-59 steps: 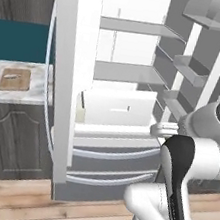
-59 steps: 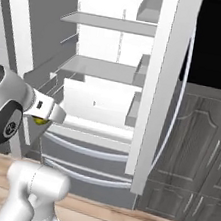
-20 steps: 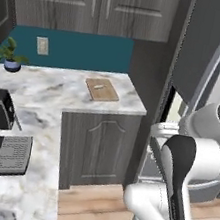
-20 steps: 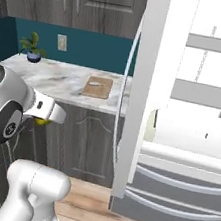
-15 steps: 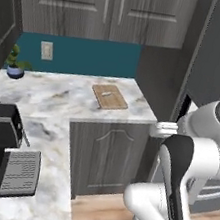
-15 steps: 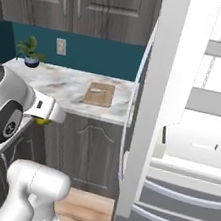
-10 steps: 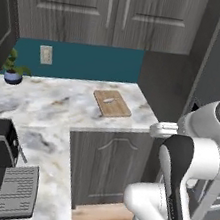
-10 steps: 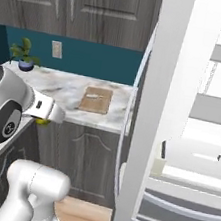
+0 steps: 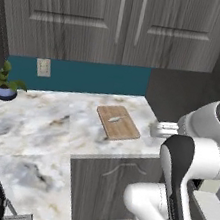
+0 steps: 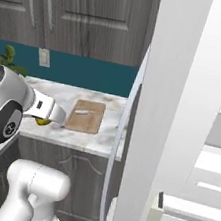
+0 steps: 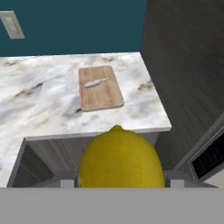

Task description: Retrieve a lemon from the fridge and place it on the cutting board with the fish.

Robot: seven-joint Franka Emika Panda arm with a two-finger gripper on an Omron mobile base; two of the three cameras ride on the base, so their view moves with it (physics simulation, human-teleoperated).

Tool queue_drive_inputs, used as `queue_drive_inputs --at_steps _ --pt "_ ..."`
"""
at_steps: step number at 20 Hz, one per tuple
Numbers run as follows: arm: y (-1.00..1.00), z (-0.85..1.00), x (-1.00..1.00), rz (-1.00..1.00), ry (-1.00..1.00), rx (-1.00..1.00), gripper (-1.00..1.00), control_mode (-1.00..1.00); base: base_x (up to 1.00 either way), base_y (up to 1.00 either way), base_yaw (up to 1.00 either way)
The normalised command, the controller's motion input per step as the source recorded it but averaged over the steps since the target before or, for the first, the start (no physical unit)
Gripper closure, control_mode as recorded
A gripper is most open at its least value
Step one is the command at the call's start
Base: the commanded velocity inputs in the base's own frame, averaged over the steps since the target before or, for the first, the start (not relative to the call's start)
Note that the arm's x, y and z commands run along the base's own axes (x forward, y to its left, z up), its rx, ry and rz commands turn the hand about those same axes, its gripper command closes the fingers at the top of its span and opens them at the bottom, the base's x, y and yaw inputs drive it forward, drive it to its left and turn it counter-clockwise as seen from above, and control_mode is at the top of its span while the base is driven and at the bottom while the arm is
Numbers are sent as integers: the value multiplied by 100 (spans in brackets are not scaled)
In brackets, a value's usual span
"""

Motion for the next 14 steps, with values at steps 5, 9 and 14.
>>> queue_drive_inputs --at_steps 5,9,14 --pt "0 0 0 0 0 0 100 100 48 0 0" --pt "0 0 0 0 0 0 100 100 34 0 0" --pt "0 0 0 0 0 0 100 100 1 0 0"
